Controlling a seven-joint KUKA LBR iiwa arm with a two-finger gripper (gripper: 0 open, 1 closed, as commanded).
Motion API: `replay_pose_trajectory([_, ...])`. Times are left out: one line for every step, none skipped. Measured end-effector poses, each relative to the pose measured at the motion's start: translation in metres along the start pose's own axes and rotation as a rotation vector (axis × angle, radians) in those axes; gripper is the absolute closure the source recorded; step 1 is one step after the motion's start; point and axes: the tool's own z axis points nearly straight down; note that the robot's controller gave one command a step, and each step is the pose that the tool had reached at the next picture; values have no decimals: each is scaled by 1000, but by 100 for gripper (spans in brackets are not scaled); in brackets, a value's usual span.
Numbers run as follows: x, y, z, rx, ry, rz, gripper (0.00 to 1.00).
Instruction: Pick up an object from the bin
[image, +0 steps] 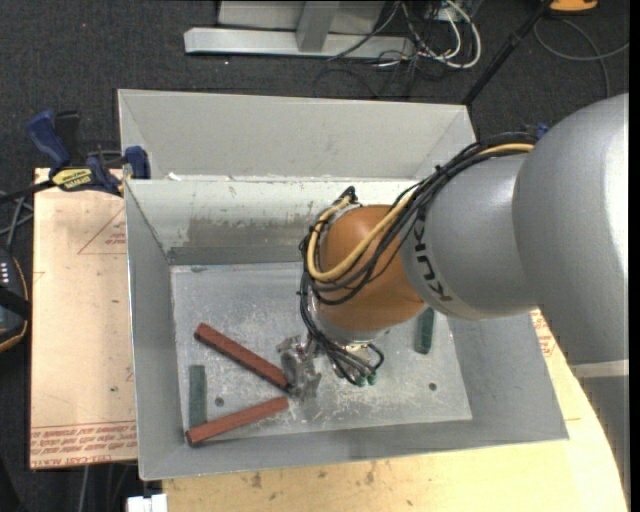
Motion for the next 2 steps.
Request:
replay_pose_trajectory([1,0,0,0,3,0,0])
replay_pose_trajectory([1,0,0,0,4,0,0])
